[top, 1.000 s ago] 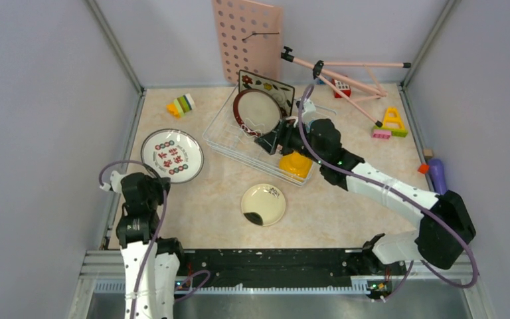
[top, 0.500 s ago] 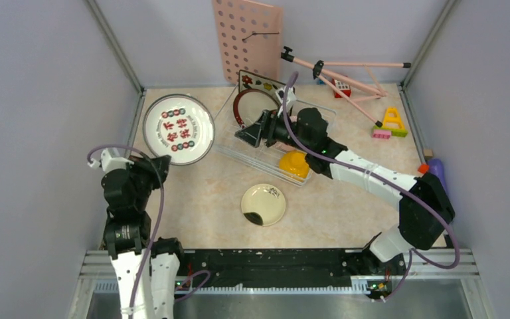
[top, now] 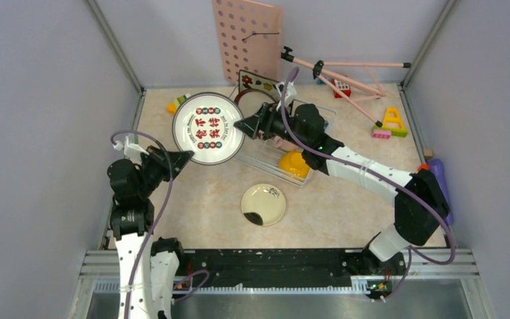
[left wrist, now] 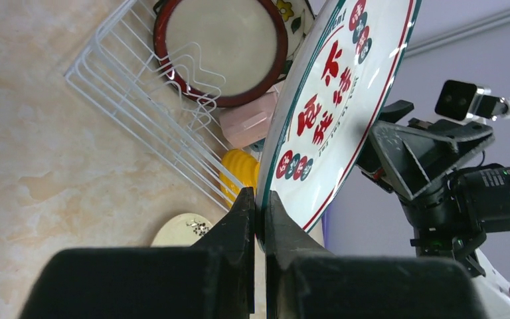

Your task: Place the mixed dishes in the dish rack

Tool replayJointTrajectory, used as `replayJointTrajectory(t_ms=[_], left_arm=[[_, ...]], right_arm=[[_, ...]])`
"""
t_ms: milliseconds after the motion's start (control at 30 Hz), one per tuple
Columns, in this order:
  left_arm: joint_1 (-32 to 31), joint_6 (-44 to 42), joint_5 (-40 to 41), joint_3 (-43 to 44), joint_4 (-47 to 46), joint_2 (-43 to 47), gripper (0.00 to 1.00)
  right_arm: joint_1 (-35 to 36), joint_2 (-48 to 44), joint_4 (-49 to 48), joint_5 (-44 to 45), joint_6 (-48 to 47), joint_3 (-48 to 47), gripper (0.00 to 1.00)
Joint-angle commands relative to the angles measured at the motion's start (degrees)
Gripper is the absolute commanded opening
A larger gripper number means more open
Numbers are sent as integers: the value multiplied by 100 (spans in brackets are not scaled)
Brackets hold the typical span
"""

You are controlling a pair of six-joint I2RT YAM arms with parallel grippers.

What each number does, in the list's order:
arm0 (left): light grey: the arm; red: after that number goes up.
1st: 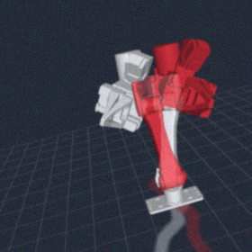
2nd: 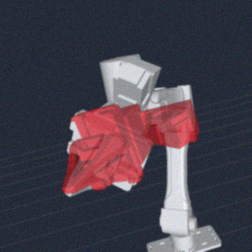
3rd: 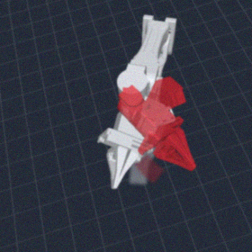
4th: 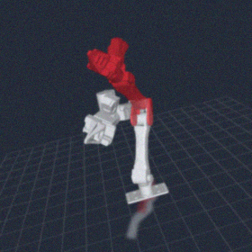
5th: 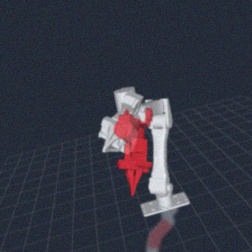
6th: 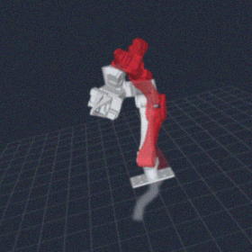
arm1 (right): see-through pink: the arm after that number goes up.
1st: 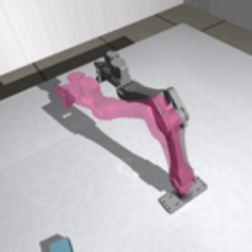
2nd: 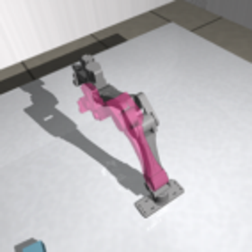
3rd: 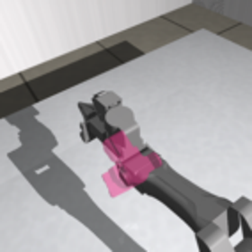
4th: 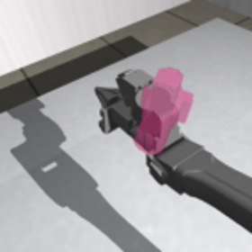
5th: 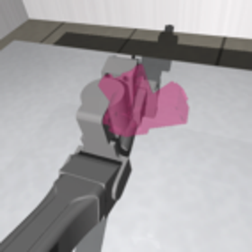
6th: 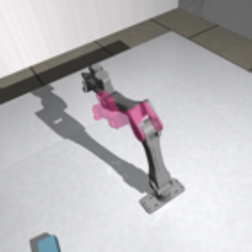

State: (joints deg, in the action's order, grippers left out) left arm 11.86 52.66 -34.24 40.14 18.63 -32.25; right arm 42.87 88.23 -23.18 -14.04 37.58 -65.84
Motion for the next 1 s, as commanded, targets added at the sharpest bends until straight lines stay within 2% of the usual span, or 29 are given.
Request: replayJointTrajectory(t_ms=[0,67,100,167,200,233,267,333,400,433,667,733,967], left_arm=[[-12,65,-433,55,-792,56,0],[-29,39,-541,50,-791,-19,0],[-40,28,-601,47,-795,-62,0],[-52,-63,-772,44,-877,-131,0],[-60,-162,-867,37,-924,-144,0],[-68,-290,-877,49,-891,-149,4],[-69,-441,-814,90,-774,-143,18],[-73,-773,-622,176,-436,-142,53],[-70,-1059,-424,260,-115,-165,73],[-73,-1207,-337,291,21,-186,77],[-173,-1789,-167,155,0,-302,84],[-244,-1909,-58,48,-93,-283,89],[-499,-2111,290,-331,-364,-346,89]], right_arm=[[37,182,-168,219,35,-369,66],[37,263,-218,129,77,-436,53],[41,299,-267,74,100,-459,38],[37,329,-326,-21,121,-506,1],[37,304,-301,-19,87,-532,0],[30,236,-295,27,-4,-520,0],[26,157,-272,150,-140,-486,0],[26,-53,-162,529,-467,-445,0],[20,-245,74,889,-1022,-504,0],[19,-331,200,1062,-1319,-554,0],[9,-681,574,2197,-3620,-958,0],[11,-707,397,2372,-4335,-959,0],[11,-515,-649,2441,-6228,-643,0]])
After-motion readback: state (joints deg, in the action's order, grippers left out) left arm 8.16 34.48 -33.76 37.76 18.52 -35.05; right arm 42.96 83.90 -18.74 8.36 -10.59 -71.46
